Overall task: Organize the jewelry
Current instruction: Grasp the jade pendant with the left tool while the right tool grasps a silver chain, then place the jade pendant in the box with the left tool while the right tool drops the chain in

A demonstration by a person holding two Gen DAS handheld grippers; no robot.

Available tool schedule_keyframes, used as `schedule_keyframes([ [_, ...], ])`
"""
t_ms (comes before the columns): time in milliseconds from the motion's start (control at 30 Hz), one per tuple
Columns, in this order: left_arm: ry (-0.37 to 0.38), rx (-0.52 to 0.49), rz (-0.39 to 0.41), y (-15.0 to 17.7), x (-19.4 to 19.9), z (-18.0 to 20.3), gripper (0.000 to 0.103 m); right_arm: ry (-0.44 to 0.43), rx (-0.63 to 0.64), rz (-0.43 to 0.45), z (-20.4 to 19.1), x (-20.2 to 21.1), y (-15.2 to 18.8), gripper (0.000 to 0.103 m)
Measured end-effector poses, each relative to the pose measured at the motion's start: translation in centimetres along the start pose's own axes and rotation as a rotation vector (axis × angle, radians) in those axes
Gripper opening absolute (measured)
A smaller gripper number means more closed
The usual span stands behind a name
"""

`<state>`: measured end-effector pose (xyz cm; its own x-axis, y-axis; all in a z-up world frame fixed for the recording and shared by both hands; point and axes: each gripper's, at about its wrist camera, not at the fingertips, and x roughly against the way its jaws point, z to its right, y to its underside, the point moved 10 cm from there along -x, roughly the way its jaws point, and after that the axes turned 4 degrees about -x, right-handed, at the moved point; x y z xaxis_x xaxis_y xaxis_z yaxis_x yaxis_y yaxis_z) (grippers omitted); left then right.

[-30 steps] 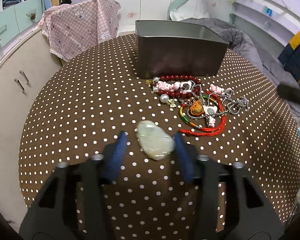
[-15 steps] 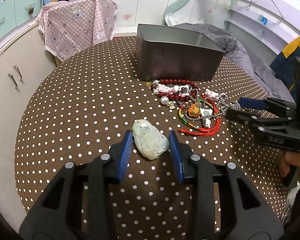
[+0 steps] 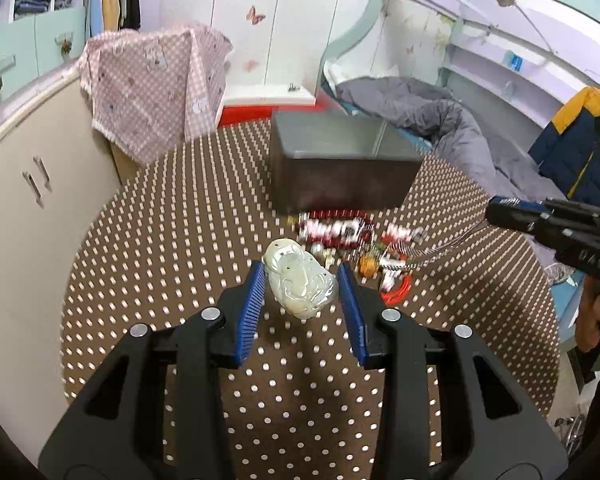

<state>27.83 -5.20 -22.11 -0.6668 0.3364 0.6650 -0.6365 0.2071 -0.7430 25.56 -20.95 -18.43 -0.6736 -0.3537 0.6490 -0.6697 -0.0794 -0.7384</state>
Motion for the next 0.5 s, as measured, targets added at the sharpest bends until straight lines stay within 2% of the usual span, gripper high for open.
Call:
schedule_keyframes([
  [300, 0.003, -0.047, 0.112, -4.9, 4.0, 0.8, 0.037, -0.004, 0.072, 0.139, -1.5, 4.8, -6.3, 0.014],
  [500, 0.002, -0.07, 0.154, -7.1, 5.2, 1.4, 0.037, -0.025, 0.101, 0.206, -2.2, 6.8, -9.5, 0.014],
])
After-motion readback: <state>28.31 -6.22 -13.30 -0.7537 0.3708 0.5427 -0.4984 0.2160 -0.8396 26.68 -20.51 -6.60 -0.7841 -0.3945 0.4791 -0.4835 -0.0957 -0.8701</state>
